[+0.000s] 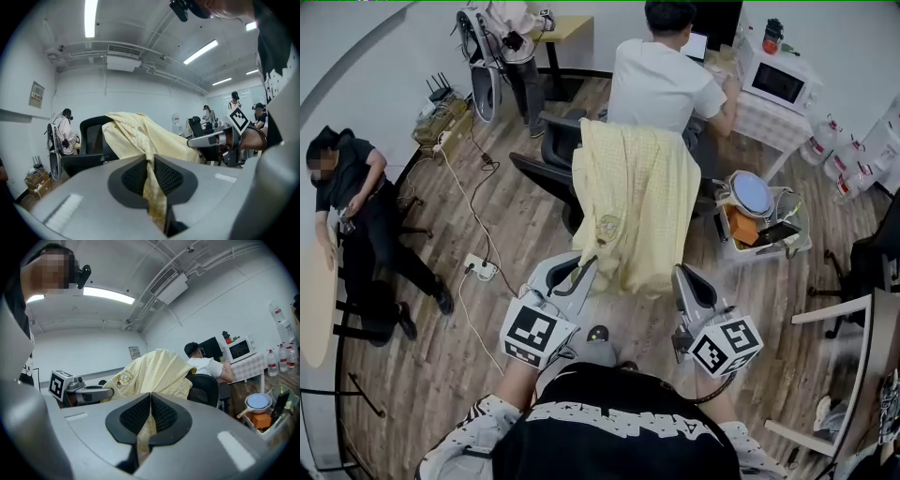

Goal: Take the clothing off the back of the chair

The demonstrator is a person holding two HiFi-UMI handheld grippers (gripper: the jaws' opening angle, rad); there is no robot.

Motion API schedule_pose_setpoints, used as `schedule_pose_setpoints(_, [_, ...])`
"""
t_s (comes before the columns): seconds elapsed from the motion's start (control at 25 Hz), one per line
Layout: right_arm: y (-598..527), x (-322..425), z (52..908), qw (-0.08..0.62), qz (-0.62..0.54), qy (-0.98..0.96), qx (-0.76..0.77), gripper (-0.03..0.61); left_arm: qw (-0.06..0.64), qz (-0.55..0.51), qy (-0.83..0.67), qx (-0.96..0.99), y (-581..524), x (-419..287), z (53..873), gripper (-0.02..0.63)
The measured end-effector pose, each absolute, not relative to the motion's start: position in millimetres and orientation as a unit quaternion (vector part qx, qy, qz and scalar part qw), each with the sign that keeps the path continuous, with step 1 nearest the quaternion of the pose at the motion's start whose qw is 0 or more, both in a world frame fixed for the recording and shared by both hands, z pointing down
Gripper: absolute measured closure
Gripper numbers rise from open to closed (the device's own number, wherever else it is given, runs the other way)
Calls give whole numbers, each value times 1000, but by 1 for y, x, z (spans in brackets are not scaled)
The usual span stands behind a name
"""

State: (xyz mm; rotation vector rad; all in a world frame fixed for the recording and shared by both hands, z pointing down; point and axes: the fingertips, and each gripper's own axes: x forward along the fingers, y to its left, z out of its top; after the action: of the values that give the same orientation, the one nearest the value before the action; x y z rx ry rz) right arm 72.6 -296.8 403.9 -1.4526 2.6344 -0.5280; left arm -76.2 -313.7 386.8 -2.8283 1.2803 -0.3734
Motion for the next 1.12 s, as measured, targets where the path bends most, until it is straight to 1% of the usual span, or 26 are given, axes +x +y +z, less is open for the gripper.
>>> schedule_pose_setpoints(0.64, [-252, 78, 409, 48, -172, 875, -450, 561, 14, -121, 445, -887, -254, -74, 384, 589])
schedule_pose_setpoints(1.12, [-243, 83, 406, 61, -173, 863, -470, 561, 16, -129, 425, -896, -245, -71, 385, 589])
